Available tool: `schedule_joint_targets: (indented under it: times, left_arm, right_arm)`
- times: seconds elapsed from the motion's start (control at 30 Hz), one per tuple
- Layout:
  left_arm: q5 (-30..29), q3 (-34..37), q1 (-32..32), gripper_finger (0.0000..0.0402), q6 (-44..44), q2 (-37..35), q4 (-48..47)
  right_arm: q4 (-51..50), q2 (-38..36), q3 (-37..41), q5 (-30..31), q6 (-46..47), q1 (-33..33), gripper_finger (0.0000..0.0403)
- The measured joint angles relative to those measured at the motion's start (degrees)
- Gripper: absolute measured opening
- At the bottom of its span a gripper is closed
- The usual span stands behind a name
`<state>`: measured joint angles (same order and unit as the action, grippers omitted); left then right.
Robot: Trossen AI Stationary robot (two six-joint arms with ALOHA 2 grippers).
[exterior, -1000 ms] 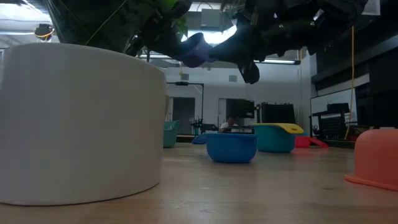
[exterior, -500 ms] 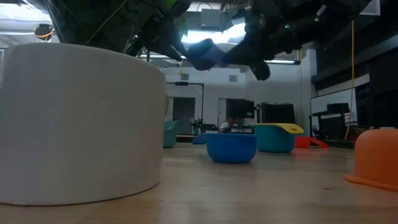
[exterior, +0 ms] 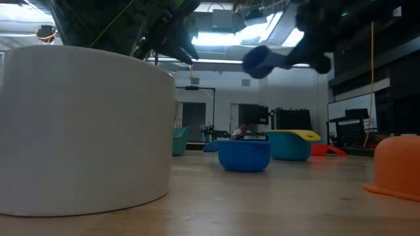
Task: Nest measuring cups in basket
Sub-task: Stack the dark blue measuring cup on top of the yellow measuring cup
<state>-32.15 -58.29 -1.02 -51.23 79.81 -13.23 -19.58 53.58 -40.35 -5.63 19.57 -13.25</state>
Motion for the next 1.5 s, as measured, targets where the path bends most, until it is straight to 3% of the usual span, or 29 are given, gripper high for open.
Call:
schedule_joint_targets:
  times: [0.13,0.27,0.5,0.7,0.97,1.23,1.5]
  left_arm:
    - [-0.1,0.0,-0.6,0.0069,2.3,0.0,0.0]
    - [-0.1,0.0,-1.1,0.0069,2.3,0.0,0.0]
    - [-0.2,0.0,-2.1,0.0069,2.3,0.0,0.0]
    - [-0.2,0.0,-2.1,0.0069,2.3,0.0,0.0]
    - [-0.2,0.0,-2.1,0.0069,2.3,0.0,0.0]
    - [-0.2,0.0,-2.1,0.0069,2.3,0.0,0.0]
    - [-0.2,0.0,-2.1,0.0069,2.3,0.0,0.0]
  right_arm:
    - [-1.2,-6.5,3.0,0.1,5.8,1.4,0.0008]
    - [5.0,-10.6,9.9,0.0,13.5,3.8,0.0008]
    - [21.7,-12.0,21.3,0.5,26.1,8.9,0.0009]
    - [25.9,-12.0,26.2,5.1,30.9,12.2,0.0009]
    - [25.7,-11.6,27.7,9.9,31.5,15.8,0.0010]
    - [26.8,-5.3,27.7,14.7,34.4,20.8,0.0010]
    - [29.3,-3.0,27.7,15.7,34.5,21.8,0.0010]
